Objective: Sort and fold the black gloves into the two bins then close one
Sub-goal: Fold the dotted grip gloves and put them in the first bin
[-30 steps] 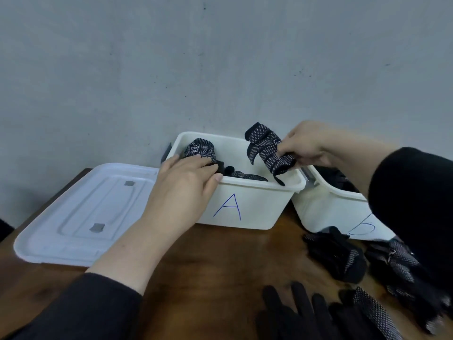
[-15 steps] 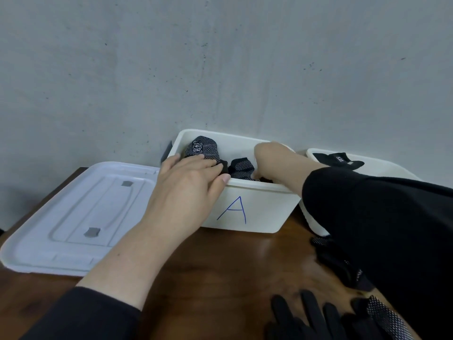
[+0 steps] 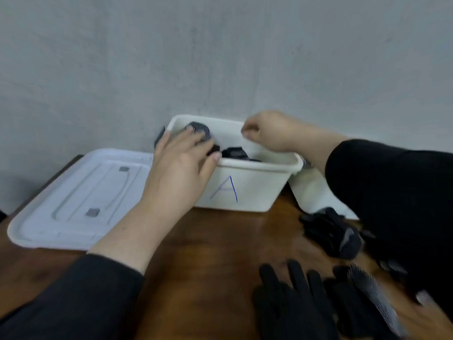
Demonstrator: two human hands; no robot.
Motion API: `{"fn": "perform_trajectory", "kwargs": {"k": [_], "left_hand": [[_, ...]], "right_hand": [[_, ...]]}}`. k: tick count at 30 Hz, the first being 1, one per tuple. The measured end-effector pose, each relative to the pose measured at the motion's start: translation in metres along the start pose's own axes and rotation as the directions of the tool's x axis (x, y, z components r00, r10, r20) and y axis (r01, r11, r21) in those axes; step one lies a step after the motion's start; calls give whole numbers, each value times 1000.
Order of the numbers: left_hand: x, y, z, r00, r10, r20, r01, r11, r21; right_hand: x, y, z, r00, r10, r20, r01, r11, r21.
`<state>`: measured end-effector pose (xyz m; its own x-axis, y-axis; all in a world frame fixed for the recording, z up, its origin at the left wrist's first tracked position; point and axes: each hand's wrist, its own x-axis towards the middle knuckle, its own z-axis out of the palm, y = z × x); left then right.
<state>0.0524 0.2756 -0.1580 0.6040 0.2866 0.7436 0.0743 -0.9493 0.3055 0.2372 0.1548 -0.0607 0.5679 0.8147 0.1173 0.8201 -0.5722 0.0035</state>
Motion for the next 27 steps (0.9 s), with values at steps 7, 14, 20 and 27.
{"fn": "perform_trajectory", "kwargs": {"k": [7,14,20,27], "left_hand": [[-62,76,6,995,82,50,-64,953,-296],[-130,105,10,850,-34,526,201,944,-263],[-156,123,0,772,-78,631,120,992,-25],[-168,137,-7,825,-170,539,211,977,-16]], "right_hand": [[-150,-20,-23,927,98,-362,63,910,409],[-298,-3,78,995,82,-56,-53,915,399],[-335,2,131,1000,-20,16,12,926,378],[-338,5,136,988,-21,-153,83,907,413]]}}
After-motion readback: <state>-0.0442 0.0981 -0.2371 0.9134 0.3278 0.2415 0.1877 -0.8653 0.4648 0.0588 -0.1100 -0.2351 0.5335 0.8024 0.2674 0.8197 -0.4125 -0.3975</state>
